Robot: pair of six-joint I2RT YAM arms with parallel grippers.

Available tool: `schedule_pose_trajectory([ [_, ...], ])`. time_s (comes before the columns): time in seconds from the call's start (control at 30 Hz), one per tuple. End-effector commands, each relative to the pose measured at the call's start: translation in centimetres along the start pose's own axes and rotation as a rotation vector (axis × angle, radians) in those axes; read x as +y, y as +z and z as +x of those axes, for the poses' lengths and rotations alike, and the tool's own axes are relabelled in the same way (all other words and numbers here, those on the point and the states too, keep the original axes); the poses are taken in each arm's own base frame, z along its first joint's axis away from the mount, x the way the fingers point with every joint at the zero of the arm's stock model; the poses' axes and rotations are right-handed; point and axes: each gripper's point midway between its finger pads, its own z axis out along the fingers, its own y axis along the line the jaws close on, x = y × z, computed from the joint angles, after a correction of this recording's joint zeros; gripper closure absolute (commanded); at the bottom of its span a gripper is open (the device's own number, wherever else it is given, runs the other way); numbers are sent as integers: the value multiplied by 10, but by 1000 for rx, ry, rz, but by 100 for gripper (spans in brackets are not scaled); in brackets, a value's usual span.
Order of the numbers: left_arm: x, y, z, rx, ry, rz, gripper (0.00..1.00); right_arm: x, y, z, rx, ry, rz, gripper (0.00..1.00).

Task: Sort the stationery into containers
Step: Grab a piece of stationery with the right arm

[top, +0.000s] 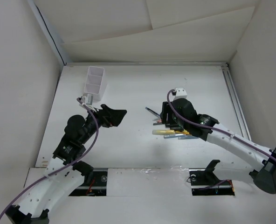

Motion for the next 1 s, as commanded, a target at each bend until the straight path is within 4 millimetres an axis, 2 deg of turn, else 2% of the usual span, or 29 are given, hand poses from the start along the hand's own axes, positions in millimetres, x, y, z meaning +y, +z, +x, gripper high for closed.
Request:
schedule_pose_trajectory([
  [0.0, -6, 2, -4, -11, -25, 19, 0, 3, -13, -10, -43, 0, -9, 37],
  [0.07, -11, 3, 6, 49, -70, 41, 0, 4, -17, -9, -45, -4, -34, 45],
  [0.1, -17, 4, 10, 58, -65, 89, 0, 5, -20, -11, -52, -1, -38, 73],
  [0.13, -20, 4, 18, 86, -86, 121, 0, 6, -23, -14, -60, -9, -51, 84],
  [0.17, -11, 3, 30, 91, -113, 117, 0, 7, -23, -15, -67, -6, -56, 96],
  [0.2, -9, 3, 33, 83, -120, 125, 0, 6, -23, -16, -68, -16, -55, 100],
  [0.3, 1, 5, 28, 35, -112, 82, 0, 10, -19, -17, -71, -24, -68, 100],
  [0.33, 12, 7, 30, 45, -105, 21, 0, 10, -13, -11, -49, -33, -57, 100],
  [0.37, 20, 9, 23, 16, -91, -33, 0, 8, -8, -10, -50, -36, -36, 100],
  [0.4, 15, 10, 9, -8, -72, -47, 0, 7, -4, -6, -37, -53, -28, 100],
  [0.47, 30, 13, 14, 31, -68, -137, 0, 4, 11, 1, -12, -87, 10, 99],
  [0.5, 29, 15, 18, 54, -70, -130, 0, 3, 16, -2, -19, -97, 30, 98],
  [0.53, 37, 16, 28, 76, -82, -150, 0, 5, 21, -1, -9, -102, 35, 96],
  [0.6, 45, 16, 41, 99, -106, -162, 0, 4, 42, 12, 33, -145, 65, 73],
  [0.63, 50, 15, 40, 83, -104, -181, 0, 7, 47, 13, 47, -160, 59, 63],
  [0.67, 50, 12, 31, 41, -99, -190, 0, 10, 59, 18, 69, -190, 57, 50],
  [0.7, 50, 10, 32, 42, -100, -191, 0, 13, 64, 18, 69, -201, 56, 46],
  [0.77, 38, 8, 6, -16, -85, -190, 0, 17, 75, 17, 81, -228, 60, 45],
  [0.8, 39, 9, 9, 1, -108, -207, 0, 17, 87, 26, 112, -255, 73, 45],
  [0.87, 44, 15, 15, 22, -153, -232, 0, 16, 98, 29, 136, -264, 77, 45],
  [0.9, 53, 20, 25, 60, -156, -267, 0, 14, 107, 37, 164, -266, 80, 45],
  [0.97, 65, 23, 34, 78, -155, -311, 0, 10, 114, 31, 160, -248, 69, 48],
])
